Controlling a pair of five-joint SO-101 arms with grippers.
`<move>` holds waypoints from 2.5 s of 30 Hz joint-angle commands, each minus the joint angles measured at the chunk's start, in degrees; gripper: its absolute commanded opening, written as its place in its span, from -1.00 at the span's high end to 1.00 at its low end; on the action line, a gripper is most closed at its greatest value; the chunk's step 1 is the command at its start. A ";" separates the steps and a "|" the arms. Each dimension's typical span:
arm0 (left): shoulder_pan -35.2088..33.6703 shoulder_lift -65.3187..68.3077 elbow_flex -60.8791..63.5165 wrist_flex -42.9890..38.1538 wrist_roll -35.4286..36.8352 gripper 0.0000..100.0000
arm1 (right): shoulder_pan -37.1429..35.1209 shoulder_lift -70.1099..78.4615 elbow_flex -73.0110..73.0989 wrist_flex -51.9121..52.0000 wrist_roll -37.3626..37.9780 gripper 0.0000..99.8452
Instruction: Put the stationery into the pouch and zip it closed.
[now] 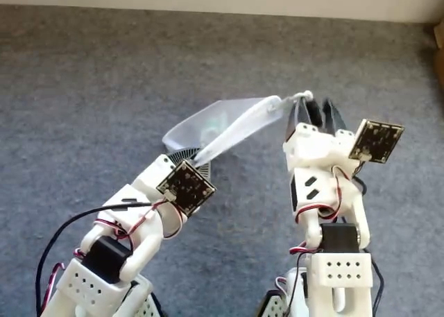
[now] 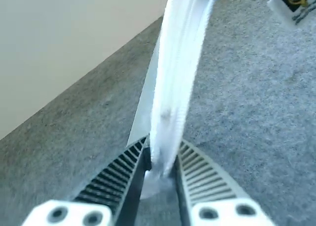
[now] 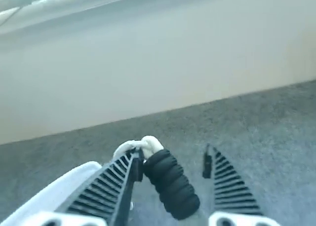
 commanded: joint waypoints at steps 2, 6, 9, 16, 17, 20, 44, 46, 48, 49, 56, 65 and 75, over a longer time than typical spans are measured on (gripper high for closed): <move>-1.45 -0.31 -0.04 0.53 3.34 0.53 | -2.24 -1.10 -6.99 9.80 -0.18 0.54; -1.27 -0.31 -1.10 1.67 4.75 0.52 | -5.41 -1.10 -12.26 17.80 -0.18 0.54; -1.19 -0.31 -3.30 4.22 4.75 0.52 | -8.75 -1.10 -17.10 24.57 -0.18 0.54; -1.54 -0.31 -7.69 13.01 4.84 0.52 | -14.55 -1.10 -24.92 37.14 5.45 0.54; -1.54 -0.31 -8.04 14.07 4.84 0.52 | -15.60 -1.10 -25.19 38.55 7.30 0.54; -3.91 -0.31 -9.54 16.62 4.92 0.52 | -17.27 -1.01 -25.19 43.03 10.73 0.54; -22.46 -0.40 -10.68 24.53 4.66 0.52 | -17.27 -1.10 -12.79 60.97 11.96 0.54; -24.66 -0.40 -8.57 24.44 4.66 0.52 | -17.27 -1.10 -9.63 59.38 11.96 0.54; -25.89 -0.40 -6.11 24.44 4.66 0.52 | -17.19 -1.10 -5.67 56.04 11.96 0.54; -26.24 -0.40 -5.14 24.44 4.66 0.52 | -17.19 -1.10 -3.47 54.11 11.96 0.54; -30.29 -0.40 -0.48 24.44 4.66 0.52 | -14.81 -1.10 9.54 39.43 11.96 0.54; -40.75 -0.40 11.30 13.01 4.66 0.55 | -9.36 -1.10 13.85 33.89 11.96 1.00; -42.51 -0.40 25.01 -9.23 4.66 0.99 | -6.02 -1.10 14.46 34.24 11.96 0.99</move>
